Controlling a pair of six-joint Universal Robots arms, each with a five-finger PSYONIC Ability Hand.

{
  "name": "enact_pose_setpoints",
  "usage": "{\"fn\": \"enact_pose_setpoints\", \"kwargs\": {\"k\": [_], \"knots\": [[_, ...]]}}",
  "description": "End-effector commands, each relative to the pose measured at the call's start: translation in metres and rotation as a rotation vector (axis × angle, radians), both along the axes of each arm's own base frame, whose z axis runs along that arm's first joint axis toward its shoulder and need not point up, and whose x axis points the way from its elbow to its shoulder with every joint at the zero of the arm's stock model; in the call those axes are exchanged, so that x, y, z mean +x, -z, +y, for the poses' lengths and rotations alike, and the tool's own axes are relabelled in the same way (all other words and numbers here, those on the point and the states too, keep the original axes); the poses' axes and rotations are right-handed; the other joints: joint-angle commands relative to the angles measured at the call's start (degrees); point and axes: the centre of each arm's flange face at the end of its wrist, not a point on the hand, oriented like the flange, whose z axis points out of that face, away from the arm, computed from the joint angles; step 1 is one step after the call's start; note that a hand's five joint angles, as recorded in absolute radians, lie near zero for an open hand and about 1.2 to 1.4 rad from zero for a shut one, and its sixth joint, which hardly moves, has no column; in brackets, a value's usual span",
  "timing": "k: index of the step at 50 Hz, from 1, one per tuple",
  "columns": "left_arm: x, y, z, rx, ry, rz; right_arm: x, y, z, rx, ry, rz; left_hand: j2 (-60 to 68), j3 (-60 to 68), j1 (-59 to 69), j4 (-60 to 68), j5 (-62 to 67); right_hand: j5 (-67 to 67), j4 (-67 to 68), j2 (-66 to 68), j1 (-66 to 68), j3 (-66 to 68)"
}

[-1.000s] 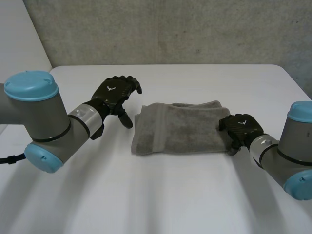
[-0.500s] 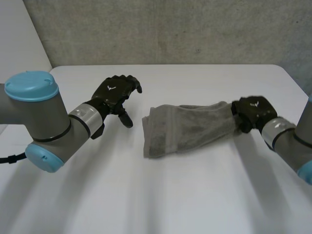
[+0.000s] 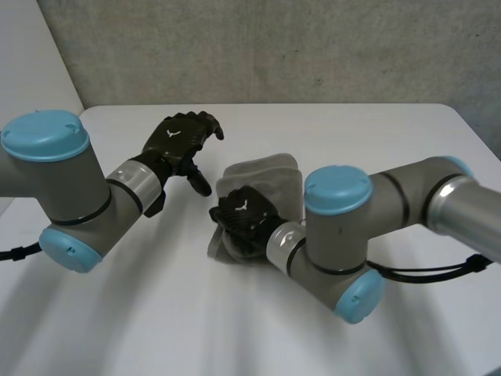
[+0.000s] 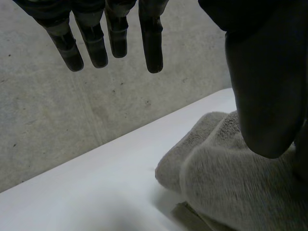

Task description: Fold the towel.

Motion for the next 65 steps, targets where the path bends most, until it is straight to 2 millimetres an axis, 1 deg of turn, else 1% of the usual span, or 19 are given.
{"fn": "enact_pose_setpoints", "kwargs": {"k": [1,2,3,12,17,25,32,37,42,48,51,53,54,57,59,60,62,63,65], "knots": [[0.003,0.001,-0.002,0.005,-0.015,0.005,-0.002,0.009,-0.005,0.003,0.055,0.025,-2.35,-2.82,-2.71,-2.98,-1.14,-35.63,-37.28,-32.83,-33.55,-37.04],[0.003,0.000,-0.003,0.001,-0.016,0.005,-0.004,0.007,-0.005,0.001,0.072,0.028,-2.35,-2.82,-2.71,-2.98,-1.14,-54.79,-56.43,-51.98,-52.70,-56.20],[0.002,-0.001,-0.005,-0.002,-0.016,0.008,-0.007,0.002,-0.006,-0.007,0.092,0.029,-2.35,-2.82,-2.71,-2.98,-1.14,-61.97,-63.61,-59.16,-59.89,-63.38],[-0.001,-0.010,-0.012,-0.035,-0.018,0.026,-0.032,-0.036,0.005,-0.007,0.147,0.012,-1.84,-2.31,-2.21,-2.48,-0.63,-62.13,-63.77,-59.32,-60.04,-63.54],[-0.009,-0.012,-0.004,-0.007,0.003,0.066,-0.072,-0.061,-0.017,0.038,0.286,-0.055,-1.51,-1.98,-1.87,-2.14,-0.30,-62.13,-63.77,-59.32,-60.04,-63.54],[-0.032,0.005,0.025,0.095,0.073,0.094,-0.104,-0.070,-0.053,0.104,0.417,-0.127,-1.01,-1.47,-1.37,-1.64,0.21,-62.13,-63.77,-59.32,-60.04,-63.54],[-0.039,0.042,0.040,0.191,0.077,0.044,-0.095,-0.050,-0.070,0.197,0.443,-0.174,-0.50,-0.97,-0.86,-1.13,0.71,-62.13,-63.77,-59.32,-60.04,-63.54],[-0.030,0.071,0.043,0.232,0.003,-0.030,-0.083,-0.016,-0.078,0.294,0.438,-0.179,-0.50,-0.97,-0.86,-1.13,0.71,-62.13,-63.77,-59.32,-60.04,-63.54],[-0.027,0.085,0.043,0.215,-0.008,-0.102,-0.078,0.008,-0.077,0.335,0.437,-0.140,-0.50,-0.97,-0.86,-1.13,0.71,-62.13,-63.77,-59.32,-60.04,-63.54],[-0.022,0.087,0.036,0.182,-0.039,-0.148,-0.072,0.009,-0.071,0.340,0.423,-0.128,-0.50,-0.97,-0.86,-1.13,0.71,-62.13,-63.77,-59.32,-60.04,-63.54],[-0.022,0.079,0.035,0.165,-0.046,-0.143,-0.072,0.000,-0.070,0.330,0.420,-0.137,-0.67,-1.13,-1.03,-1.30,0.54,-62.13,-63.77,-59.32,-60.04,-63.54],[-0.023,0.056,0.036,0.119,-0.044,-0.113,-0.074,-0.027,-0.068,0.296,0.418,-0.168,-0.83,-1.30,-1.20,-1.47,0.38,-62.13,-63.77,-59.32,-60.04,-63.54],[-0.023,0.056,0.036,0.119,-0.044,-0.113,-0.074,-0.027,-0.068,0.295,0.418,-0.168,-0.84,-1.30,-1.20,-1.47,0.38,-62.13,-63.77,-59.32,-60.04,-63.54],[-0.025,0.026,0.041,0.058,-0.036,-0.077,-0.079,-0.060,-0.064,0.238,0.426,-0.210,-1.00,-1.47,-1.37,-1.64,0.21,-62.13,-63.77,-59.32,-60.04,-63.54],[-0.023,-0.004,0.044,-0.003,-0.036,-0.035,-0.089,-0.097,-0.060,0.161,0.463,-0.261,-1.00,-1.47,-1.37,-1.64,0.21,-62.13,-63.77,-59.32,-60.04,-63.54],[-0.023,-0.005,0.044,-0.004,-0.036,-0.035,-0.089,-0.097,-0.060,0.160,0.464,-0.262,-1.00,-1.47,-1.37,-1.64,0.21,-62.13,-63.77,-59.32,-60.04,-63.54],[-0.019,-0.035,0.048,-0.069,-0.042,0.004,-0.100,-0.132,-0.055,0.072,0.517,-0.315,-1.17,-1.64,-1.53,-1.80,0.04,-62.13,-63.77,-59.32,-60.04,-63.54],[-0.019,-0.035,0.048,-0.070,-0.042,0.005,-0.100,-0.132,-0.055,0.072,0.517,-0.315,-1.17,-1.64,-1.53,-1.80,0.04,-62.13,-63.77,-59.32,-60.04,-63.54],[-0.012,-0.065,0.051,-0.132,-0.063,0.043,-0.113,-0.161,-0.053,-0.012,0.578,-0.348,-1.67,-2.14,-2.04,-2.31,-0.46,-62.13,-63.77,-59.32,-60.04,-63.54]]}}
